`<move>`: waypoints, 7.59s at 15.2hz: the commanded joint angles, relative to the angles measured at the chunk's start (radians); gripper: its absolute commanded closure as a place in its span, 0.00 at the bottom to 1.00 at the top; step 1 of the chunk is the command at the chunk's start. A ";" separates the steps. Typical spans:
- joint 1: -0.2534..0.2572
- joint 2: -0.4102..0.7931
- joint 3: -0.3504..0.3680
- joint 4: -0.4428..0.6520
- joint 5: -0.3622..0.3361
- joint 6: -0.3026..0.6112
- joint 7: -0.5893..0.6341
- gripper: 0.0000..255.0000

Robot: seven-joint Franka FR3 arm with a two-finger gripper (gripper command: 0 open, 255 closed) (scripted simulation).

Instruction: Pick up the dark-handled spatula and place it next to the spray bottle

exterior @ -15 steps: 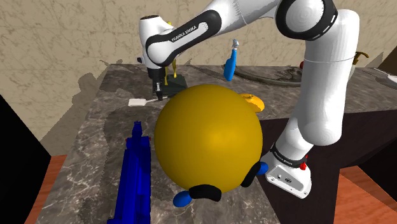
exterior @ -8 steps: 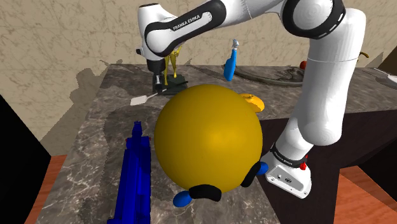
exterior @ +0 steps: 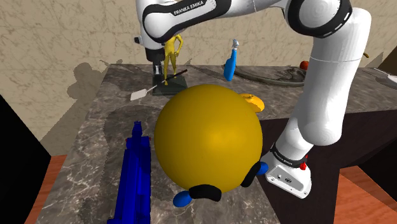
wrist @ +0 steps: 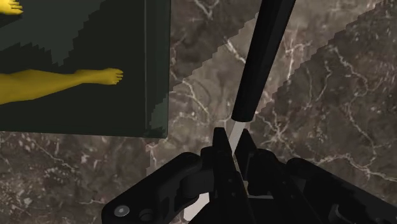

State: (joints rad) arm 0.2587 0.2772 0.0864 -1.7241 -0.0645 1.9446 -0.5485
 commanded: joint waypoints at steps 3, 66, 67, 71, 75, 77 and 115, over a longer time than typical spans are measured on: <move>0.000 -0.014 0.001 0.033 0.002 -0.048 -0.002 1.00; -0.276 -0.281 -0.207 0.193 0.006 -0.449 -0.510 1.00; -0.276 -0.285 -0.207 0.174 0.006 -0.434 -0.509 1.00; -0.276 -0.300 -0.207 0.101 0.004 -0.376 -0.504 1.00; -0.276 -0.311 -0.207 0.034 0.003 -0.320 -0.501 1.00; -0.276 -0.315 -0.207 0.002 0.002 -0.292 -0.499 1.00; -0.281 -0.220 -0.212 -0.405 0.003 0.209 -0.480 1.00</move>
State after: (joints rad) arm -0.0210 0.0538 -0.1248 -2.1181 -0.0609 2.1382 -1.0281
